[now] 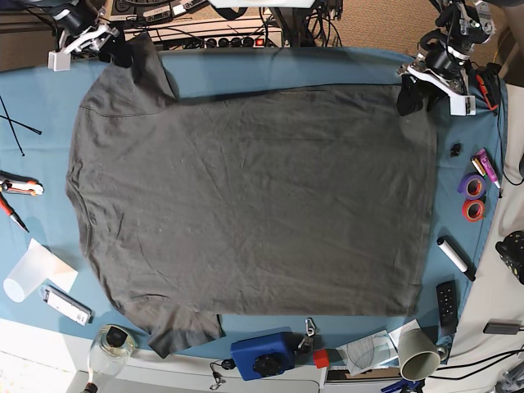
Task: Fold the T-shirt properly
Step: 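Close both grippers on the shirt's shoulder corners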
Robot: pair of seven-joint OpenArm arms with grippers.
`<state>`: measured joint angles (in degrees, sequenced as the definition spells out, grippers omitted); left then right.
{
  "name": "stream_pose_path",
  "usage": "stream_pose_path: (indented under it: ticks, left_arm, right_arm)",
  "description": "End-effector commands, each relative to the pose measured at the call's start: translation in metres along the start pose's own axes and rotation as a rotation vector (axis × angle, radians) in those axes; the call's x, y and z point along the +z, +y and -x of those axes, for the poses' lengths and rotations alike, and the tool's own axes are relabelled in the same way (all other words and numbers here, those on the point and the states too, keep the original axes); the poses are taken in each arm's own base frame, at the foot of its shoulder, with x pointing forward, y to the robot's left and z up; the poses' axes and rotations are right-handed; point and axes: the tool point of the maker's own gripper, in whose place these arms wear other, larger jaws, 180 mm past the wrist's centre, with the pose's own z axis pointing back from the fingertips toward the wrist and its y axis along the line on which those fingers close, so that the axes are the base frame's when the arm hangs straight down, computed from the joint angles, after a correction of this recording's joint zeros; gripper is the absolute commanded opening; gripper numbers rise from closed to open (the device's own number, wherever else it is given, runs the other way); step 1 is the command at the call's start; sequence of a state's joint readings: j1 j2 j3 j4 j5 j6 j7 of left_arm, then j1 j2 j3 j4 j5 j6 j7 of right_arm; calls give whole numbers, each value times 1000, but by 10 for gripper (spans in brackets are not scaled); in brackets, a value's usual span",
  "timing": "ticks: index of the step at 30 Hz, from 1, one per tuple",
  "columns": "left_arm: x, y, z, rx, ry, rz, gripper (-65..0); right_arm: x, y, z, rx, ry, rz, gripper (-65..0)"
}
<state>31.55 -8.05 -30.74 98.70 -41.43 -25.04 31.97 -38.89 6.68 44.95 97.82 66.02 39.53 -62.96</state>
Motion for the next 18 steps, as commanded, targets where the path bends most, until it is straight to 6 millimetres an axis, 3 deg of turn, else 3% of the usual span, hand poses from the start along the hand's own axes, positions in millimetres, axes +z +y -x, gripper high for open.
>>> stream_pose_path:
  ticks: [1, 7, 9, 12, 17, 18]
  left_arm:
    - [5, 15, 16, -26, 87, -65, -397]
    - [6, 17, 15, -32, 87, -66, -397]
    - [6, 17, 15, -31, 88, -66, -411]
    - [6, 17, 15, -31, 88, -66, -473]
    - [6, 17, 14, -31, 85, -66, -644]
    - [6, 17, 14, -31, 85, -66, -650]
  right_arm:
    - [4, 2, -9, 18, -27, -8, -364]
    - [4, 1, -8, 20, -22, -5, -397]
    - [4, 1, -8, 20, -22, -6, -479]
    - [4, 1, -8, 20, -23, -6, -637]
    - [4, 0, -7, 24, -18, 1, -650]
    - [4, 0, -7, 24, -17, 1, -650]
